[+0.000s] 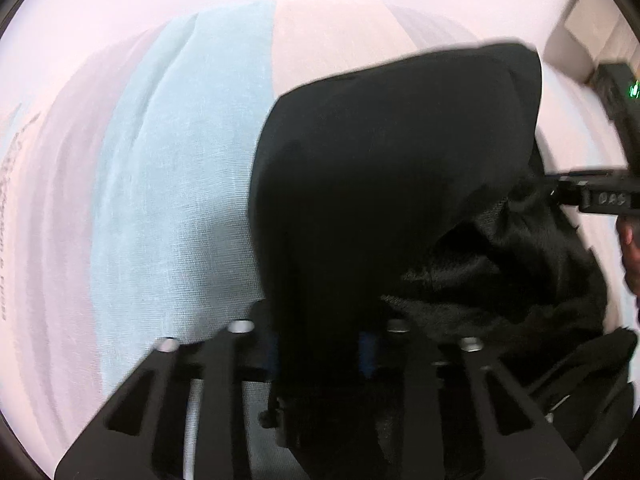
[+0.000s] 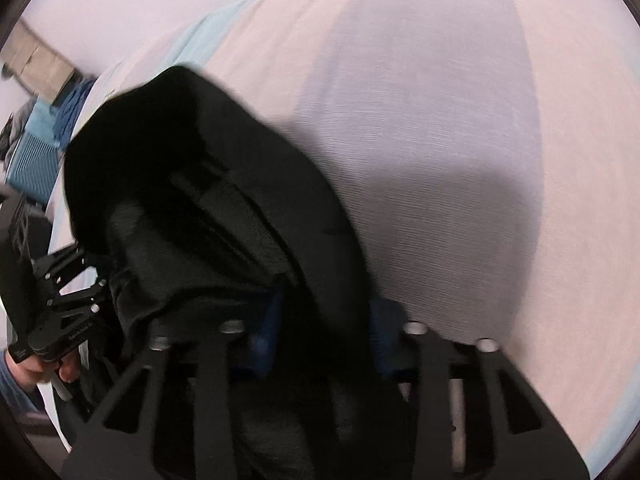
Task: Fold large clothes
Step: 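Lift the hood with both tools and fold it over onto the white body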
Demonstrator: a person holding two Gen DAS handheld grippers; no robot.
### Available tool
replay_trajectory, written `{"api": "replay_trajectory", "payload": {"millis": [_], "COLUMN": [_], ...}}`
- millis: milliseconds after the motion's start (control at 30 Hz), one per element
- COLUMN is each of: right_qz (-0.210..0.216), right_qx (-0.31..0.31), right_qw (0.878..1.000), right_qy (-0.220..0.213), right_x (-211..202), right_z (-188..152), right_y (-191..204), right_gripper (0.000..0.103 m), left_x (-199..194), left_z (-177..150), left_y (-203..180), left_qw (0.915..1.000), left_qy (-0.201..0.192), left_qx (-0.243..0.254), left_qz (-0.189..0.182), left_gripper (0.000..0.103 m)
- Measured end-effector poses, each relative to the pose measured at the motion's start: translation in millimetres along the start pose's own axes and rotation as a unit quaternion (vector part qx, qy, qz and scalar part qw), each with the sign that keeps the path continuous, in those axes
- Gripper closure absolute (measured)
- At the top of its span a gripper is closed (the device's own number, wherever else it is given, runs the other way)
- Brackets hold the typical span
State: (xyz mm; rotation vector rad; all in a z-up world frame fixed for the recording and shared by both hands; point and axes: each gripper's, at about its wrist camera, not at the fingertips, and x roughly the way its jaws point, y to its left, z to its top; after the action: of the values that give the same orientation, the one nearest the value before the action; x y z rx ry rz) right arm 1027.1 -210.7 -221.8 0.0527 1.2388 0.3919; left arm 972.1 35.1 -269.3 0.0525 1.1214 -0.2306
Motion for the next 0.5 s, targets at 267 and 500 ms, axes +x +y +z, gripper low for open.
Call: {"api": "replay_trajectory", "payload": {"millis": [267,500], "right_qz": [-0.053,-0.124], "right_qx": [-0.023,-0.033], "right_qw": [0.997,0.986], "right_qy": [-0.043,-0.110], "right_x": [-28.6,-76.5], "right_z": [-19.0,-58.5], "right_y": [26.7,54.6], "right_gripper": [0.098,0.100], "left_x": [-37.4,-85.3], "left_z": [-11.4,-22.7], "left_y": [-1.4,-15.6], "left_qw": [0.9988,0.9967], "left_qy": [-0.047,-0.079], "left_qx": [-0.003,0.014], "left_qz": [-0.014,0.001], "left_gripper": [0.098,0.098]}}
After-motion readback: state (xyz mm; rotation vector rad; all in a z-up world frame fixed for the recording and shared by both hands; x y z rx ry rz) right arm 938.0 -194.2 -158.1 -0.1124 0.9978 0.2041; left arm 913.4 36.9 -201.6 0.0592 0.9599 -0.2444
